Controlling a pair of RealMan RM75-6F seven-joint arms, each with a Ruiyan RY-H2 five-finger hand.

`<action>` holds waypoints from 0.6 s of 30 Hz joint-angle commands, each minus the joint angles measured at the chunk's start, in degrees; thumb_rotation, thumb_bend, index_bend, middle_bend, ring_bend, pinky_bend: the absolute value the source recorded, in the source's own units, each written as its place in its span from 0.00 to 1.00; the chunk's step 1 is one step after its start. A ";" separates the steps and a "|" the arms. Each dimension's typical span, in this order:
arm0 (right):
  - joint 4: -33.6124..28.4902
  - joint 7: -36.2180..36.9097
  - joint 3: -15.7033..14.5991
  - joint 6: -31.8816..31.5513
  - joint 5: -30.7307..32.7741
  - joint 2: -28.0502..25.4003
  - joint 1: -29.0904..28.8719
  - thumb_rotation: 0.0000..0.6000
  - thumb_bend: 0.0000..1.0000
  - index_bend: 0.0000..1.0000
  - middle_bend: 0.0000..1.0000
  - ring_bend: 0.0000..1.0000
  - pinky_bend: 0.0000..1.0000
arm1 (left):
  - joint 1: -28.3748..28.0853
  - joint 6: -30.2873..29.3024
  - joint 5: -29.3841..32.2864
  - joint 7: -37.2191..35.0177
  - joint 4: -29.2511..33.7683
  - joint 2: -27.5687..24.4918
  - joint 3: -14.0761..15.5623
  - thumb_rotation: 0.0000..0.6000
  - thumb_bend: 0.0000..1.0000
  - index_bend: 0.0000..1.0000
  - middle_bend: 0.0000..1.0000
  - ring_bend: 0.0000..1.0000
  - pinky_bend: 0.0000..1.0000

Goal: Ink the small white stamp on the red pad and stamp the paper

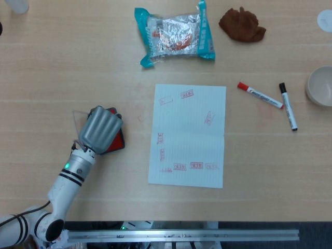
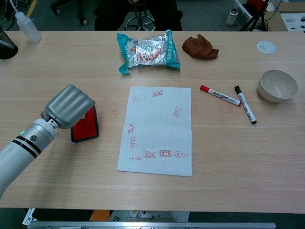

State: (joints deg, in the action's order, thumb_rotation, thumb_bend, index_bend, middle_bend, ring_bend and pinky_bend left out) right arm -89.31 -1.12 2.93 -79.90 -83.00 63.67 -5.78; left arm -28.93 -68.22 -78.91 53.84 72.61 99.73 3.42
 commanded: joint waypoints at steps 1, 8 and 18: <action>0.11 0.14 0.01 -0.01 0.05 0.01 0.05 1.00 0.12 0.21 0.32 0.22 0.27 | -0.23 0.81 0.46 0.43 0.44 0.12 -0.56 1.00 0.26 0.63 1.00 1.00 1.00; 0.33 0.32 0.08 -0.22 0.20 -0.06 0.25 1.00 0.12 0.21 0.32 0.22 0.27 | -0.69 2.94 2.45 1.22 1.68 -0.16 -1.96 1.00 0.26 0.62 1.00 1.00 1.00; 0.33 0.21 0.16 -0.15 0.27 0.02 0.24 1.00 0.12 0.21 0.32 0.22 0.27 | -0.90 5.05 4.46 1.39 2.17 -0.59 -2.49 1.00 0.26 0.62 1.00 1.00 1.00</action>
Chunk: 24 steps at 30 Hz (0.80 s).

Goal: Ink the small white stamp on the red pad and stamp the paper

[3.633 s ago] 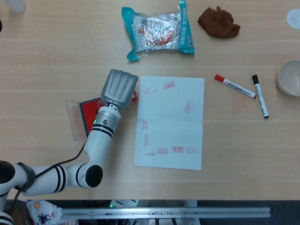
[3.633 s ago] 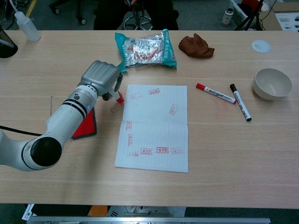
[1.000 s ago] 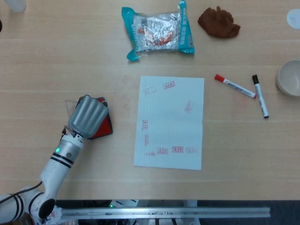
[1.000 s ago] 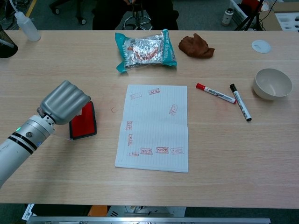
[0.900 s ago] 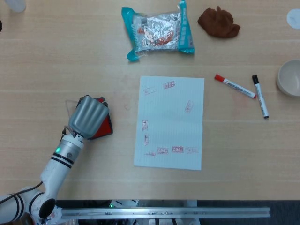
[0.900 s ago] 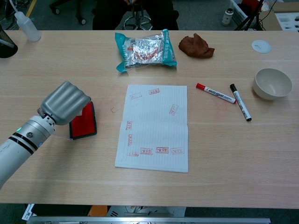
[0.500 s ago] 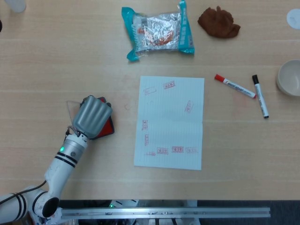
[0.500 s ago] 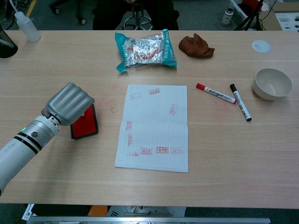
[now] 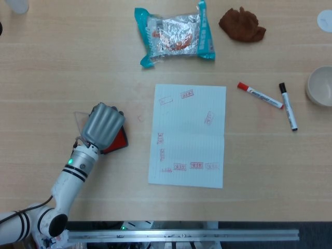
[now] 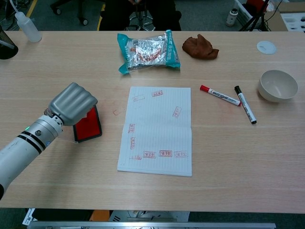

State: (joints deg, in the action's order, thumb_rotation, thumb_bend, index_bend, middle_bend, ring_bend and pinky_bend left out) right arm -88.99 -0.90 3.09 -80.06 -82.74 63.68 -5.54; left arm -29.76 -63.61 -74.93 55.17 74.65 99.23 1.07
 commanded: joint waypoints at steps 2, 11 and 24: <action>0.02 0.00 0.00 0.00 0.02 0.03 0.02 1.00 0.12 0.21 0.32 0.22 0.27 | -0.17 0.91 1.08 0.13 0.56 -0.30 -0.34 1.00 0.26 0.62 1.00 1.00 1.00; 0.10 -0.10 0.04 0.04 0.14 0.17 0.06 1.00 0.12 0.21 0.32 0.22 0.27 | -0.75 2.62 3.58 0.85 2.39 -1.17 -0.98 1.00 0.26 0.62 1.00 1.00 1.00; -0.30 -0.36 0.18 -0.42 0.05 -0.10 0.23 1.00 0.12 0.21 0.32 0.22 0.27 | -1.30 1.10 3.61 2.03 4.46 -2.66 -1.11 1.00 0.26 0.62 1.00 1.00 1.00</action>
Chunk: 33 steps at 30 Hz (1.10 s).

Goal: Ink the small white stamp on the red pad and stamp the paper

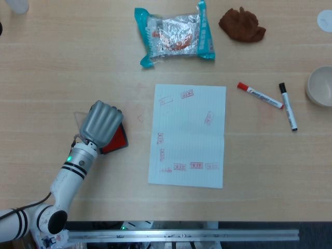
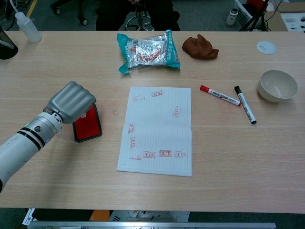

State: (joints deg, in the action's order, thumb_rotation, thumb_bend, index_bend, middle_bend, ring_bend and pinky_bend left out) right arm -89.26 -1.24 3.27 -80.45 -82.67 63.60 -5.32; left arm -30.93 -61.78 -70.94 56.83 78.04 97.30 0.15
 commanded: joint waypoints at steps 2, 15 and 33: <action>-0.08 -0.01 0.02 -0.06 -0.08 -0.03 0.00 1.00 0.12 0.21 0.32 0.22 0.27 | -0.30 -1.31 -0.65 0.74 2.23 -1.48 -0.46 1.00 0.26 0.62 1.00 1.00 1.00; 0.26 0.38 0.04 0.35 -0.26 0.29 -0.29 1.00 0.12 0.21 0.32 0.22 0.27 | -2.03 -3.54 -1.99 4.29 11.18 -4.82 -1.68 1.00 0.26 0.62 1.00 1.00 1.00; 1.04 1.30 0.01 0.93 0.32 0.12 -0.23 1.00 0.12 0.21 0.32 0.22 0.27 | -7.06 -1.61 -1.17 11.55 17.64 0.73 -2.76 1.00 0.26 0.62 1.00 1.00 1.00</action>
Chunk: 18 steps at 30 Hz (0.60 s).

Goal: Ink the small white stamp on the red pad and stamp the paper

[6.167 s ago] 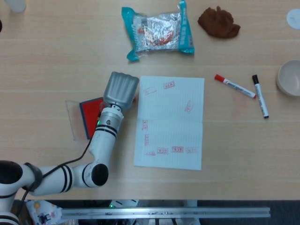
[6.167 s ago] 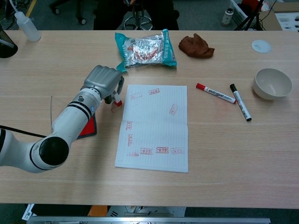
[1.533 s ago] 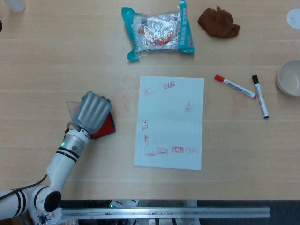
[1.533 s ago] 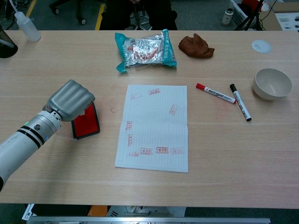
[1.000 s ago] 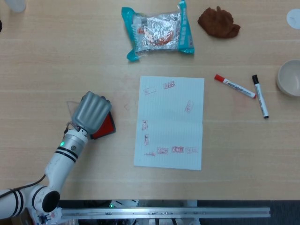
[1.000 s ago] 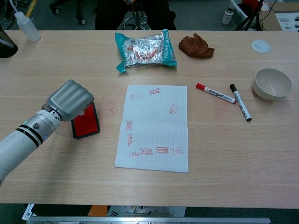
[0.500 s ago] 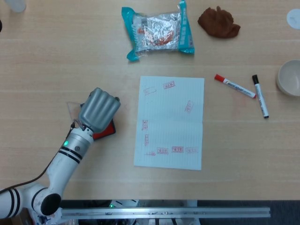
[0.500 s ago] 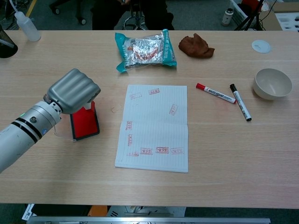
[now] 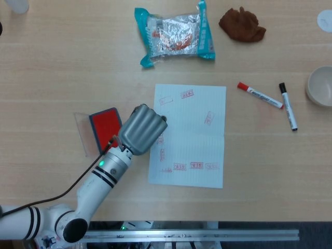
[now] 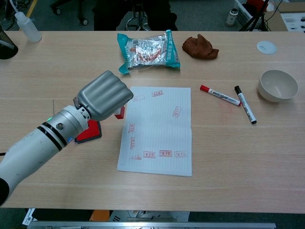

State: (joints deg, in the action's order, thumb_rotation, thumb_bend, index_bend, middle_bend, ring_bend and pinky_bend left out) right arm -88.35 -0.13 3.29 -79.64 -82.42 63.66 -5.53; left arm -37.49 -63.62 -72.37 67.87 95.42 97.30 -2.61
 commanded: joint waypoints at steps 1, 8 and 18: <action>0.27 0.30 -0.02 0.28 0.18 0.10 -0.04 1.00 0.12 0.21 0.32 0.22 0.27 | -0.70 0.30 0.32 0.83 0.30 1.11 0.18 1.00 0.26 0.62 1.00 1.00 1.00; 0.84 0.69 0.02 0.78 0.06 0.17 -0.38 1.00 0.12 0.21 0.32 0.22 0.27 | -1.14 -0.02 0.17 3.46 0.01 3.68 2.04 1.00 0.26 0.62 1.00 1.00 1.00; 0.74 0.49 0.06 1.02 -0.19 -0.01 -0.73 1.00 0.12 0.21 0.32 0.22 0.27 | -1.21 -0.58 0.63 5.25 -4.13 8.81 3.08 1.00 0.26 0.62 1.00 1.00 1.00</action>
State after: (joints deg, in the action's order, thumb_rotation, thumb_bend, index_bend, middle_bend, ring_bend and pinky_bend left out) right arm -87.60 0.36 3.35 -78.62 -82.60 63.66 -6.26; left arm -38.76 -64.14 -72.18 72.90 91.64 105.61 0.44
